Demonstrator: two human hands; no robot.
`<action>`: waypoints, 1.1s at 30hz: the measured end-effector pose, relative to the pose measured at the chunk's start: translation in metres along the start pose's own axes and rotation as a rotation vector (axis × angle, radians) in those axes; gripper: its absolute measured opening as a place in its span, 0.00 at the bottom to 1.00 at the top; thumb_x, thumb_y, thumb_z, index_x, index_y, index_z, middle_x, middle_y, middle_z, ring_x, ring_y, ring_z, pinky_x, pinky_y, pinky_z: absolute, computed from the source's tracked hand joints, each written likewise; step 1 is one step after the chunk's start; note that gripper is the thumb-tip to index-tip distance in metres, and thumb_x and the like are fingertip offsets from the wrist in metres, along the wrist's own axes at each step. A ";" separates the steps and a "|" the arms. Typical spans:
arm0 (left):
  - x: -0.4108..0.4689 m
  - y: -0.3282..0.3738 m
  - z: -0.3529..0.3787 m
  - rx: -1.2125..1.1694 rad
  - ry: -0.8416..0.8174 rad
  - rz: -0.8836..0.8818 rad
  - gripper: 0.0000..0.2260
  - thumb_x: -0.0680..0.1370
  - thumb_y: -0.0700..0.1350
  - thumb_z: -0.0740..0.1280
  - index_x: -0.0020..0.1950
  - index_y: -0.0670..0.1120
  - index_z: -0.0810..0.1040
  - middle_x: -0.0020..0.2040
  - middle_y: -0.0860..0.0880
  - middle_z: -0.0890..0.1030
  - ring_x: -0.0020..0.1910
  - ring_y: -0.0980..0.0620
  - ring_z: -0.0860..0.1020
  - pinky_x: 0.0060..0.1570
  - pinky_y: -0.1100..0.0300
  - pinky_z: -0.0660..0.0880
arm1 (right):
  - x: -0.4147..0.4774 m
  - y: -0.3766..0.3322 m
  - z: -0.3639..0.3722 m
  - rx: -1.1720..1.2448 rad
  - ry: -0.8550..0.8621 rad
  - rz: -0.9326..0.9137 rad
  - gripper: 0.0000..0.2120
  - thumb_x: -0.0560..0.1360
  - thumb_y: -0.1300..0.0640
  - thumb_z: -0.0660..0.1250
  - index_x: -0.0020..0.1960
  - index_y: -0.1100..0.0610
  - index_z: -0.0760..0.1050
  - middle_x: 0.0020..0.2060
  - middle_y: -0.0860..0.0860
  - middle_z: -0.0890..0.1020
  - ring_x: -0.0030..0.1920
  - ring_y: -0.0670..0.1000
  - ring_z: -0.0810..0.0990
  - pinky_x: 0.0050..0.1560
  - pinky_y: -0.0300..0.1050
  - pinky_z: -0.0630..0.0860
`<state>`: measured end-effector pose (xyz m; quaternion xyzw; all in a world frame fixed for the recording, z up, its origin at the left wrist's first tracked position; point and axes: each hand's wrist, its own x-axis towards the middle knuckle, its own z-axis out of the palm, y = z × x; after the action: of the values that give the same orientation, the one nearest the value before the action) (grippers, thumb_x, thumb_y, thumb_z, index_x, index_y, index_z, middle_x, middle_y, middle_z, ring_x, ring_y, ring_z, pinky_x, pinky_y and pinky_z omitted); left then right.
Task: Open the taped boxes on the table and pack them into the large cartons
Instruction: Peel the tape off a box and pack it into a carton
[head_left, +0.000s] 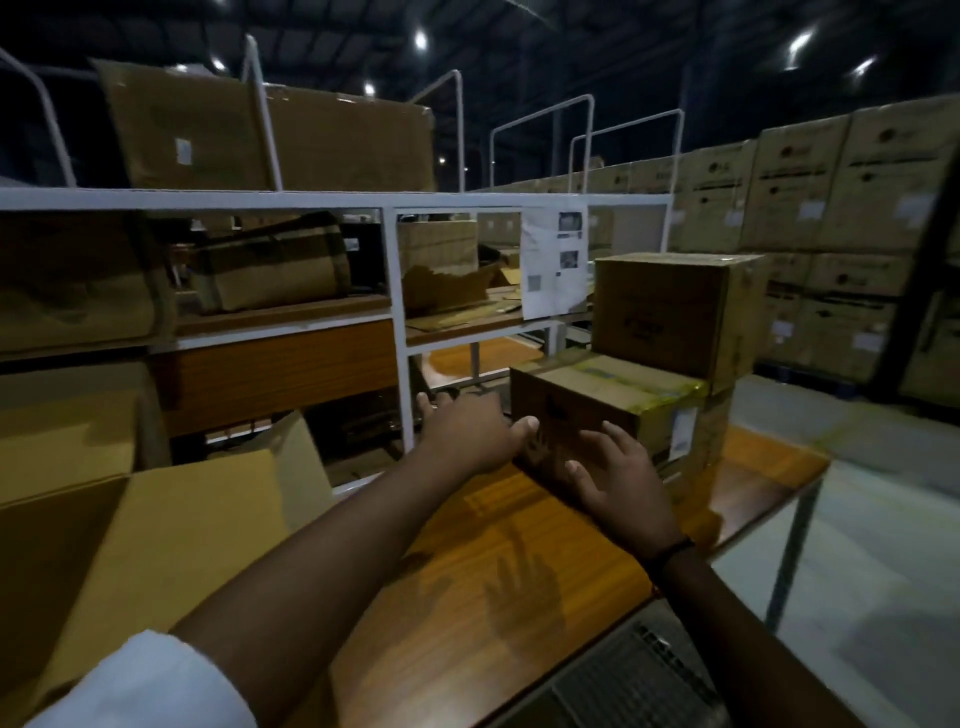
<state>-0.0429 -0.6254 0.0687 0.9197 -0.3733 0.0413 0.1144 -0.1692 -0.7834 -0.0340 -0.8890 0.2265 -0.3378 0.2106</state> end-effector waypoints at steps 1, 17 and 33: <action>0.013 0.010 0.006 -0.022 -0.001 -0.006 0.29 0.80 0.69 0.56 0.68 0.50 0.76 0.70 0.42 0.76 0.75 0.35 0.65 0.75 0.30 0.49 | 0.005 0.015 -0.003 -0.013 0.004 0.018 0.24 0.78 0.43 0.67 0.71 0.51 0.72 0.75 0.55 0.68 0.75 0.57 0.65 0.70 0.59 0.70; 0.158 0.063 0.112 -0.602 0.333 -0.103 0.06 0.81 0.53 0.67 0.52 0.54 0.82 0.45 0.55 0.82 0.47 0.53 0.81 0.50 0.51 0.80 | 0.092 0.106 0.011 -0.070 -0.036 0.141 0.28 0.79 0.47 0.68 0.75 0.52 0.66 0.78 0.57 0.61 0.78 0.60 0.56 0.75 0.57 0.59; 0.334 0.009 0.191 -0.522 0.384 -0.095 0.10 0.78 0.57 0.68 0.57 0.56 0.80 0.59 0.50 0.77 0.58 0.47 0.77 0.53 0.47 0.80 | 0.151 0.205 0.053 -0.115 0.163 -0.007 0.12 0.79 0.45 0.67 0.54 0.53 0.76 0.66 0.53 0.74 0.74 0.58 0.57 0.74 0.70 0.59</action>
<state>0.1882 -0.9038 -0.0609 0.8512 -0.2997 0.1114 0.4162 -0.0847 -1.0201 -0.1024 -0.8700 0.2588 -0.3960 0.1389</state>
